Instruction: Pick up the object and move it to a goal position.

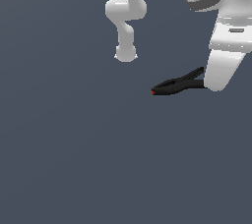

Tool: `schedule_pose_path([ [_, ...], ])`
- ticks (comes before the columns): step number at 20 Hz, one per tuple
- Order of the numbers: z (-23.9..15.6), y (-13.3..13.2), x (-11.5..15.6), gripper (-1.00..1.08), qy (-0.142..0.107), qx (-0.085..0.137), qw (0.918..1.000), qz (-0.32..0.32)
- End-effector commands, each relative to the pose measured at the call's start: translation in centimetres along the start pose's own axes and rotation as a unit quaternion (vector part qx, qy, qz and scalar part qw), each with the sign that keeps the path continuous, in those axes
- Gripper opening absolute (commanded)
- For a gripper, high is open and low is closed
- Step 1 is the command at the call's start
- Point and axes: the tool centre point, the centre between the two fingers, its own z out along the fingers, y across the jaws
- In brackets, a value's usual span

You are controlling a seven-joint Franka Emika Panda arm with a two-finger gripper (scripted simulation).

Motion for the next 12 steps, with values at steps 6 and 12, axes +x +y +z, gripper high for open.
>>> schedule_pose_path([
  [6, -7.3, -2.4, 2.4, -1.0, 0.001, 0.0, 1.0, 0.0],
  [12, -10.6, -3.5, 3.7, -1.0, 0.002, 0.0, 1.0, 0.001],
])
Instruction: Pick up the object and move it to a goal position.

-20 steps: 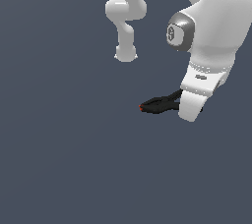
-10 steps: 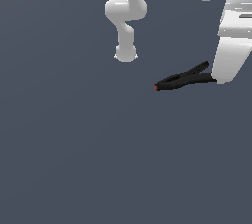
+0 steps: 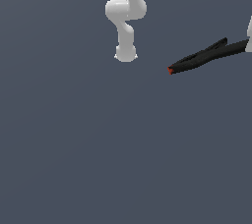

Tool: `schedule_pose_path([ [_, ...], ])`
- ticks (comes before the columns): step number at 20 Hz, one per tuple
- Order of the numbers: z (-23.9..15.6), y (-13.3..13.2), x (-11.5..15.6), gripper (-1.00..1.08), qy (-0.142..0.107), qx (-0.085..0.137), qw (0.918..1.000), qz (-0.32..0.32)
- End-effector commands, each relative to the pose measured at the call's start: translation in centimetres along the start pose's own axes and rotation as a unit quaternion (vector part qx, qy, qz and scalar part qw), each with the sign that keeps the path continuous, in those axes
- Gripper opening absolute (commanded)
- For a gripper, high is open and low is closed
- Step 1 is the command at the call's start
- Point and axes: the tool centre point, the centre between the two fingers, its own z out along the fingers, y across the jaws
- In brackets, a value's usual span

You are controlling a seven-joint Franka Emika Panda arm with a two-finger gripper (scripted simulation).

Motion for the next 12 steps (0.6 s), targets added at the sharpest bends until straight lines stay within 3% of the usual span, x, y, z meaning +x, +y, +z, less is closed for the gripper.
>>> schedule_pose_path([
  [1, -1.2, -0.3, 0.4, -1.0, 0.001, -0.001, 1.0, 0.0],
  [12, -2.1, -0.5, 0.9, -1.0, 0.001, -0.001, 1.0, 0.0],
])
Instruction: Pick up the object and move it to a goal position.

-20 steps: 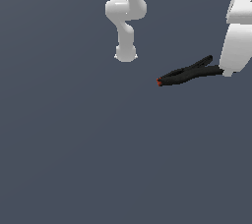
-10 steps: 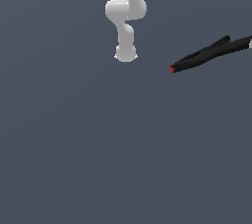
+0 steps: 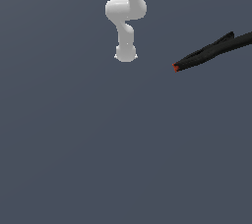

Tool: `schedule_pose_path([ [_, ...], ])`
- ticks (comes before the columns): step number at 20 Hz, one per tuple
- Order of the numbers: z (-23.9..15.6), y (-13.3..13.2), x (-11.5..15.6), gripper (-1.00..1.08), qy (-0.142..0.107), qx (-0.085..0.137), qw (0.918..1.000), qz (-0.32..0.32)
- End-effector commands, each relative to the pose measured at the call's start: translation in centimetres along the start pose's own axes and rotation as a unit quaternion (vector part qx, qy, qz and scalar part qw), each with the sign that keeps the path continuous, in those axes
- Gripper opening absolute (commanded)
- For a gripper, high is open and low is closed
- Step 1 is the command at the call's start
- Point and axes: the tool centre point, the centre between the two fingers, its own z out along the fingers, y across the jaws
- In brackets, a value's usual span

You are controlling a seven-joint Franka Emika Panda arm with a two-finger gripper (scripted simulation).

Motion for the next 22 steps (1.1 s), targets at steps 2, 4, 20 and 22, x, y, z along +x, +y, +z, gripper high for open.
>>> schedule_pose_path([
  [2, -0.1, 0.0, 0.0, -1.0, 0.0, 0.0, 1.0, 0.0],
  [4, -0.4, 0.0, -0.1, -1.0, 0.0, 0.0, 1.0, 0.0],
  [20, -7.4, -0.8, -0.8, -1.0, 0.0, 0.0, 1.0, 0.0],
  [22, -7.6, -0.8, -0.8, -1.0, 0.0, 0.0, 1.0, 0.0],
])
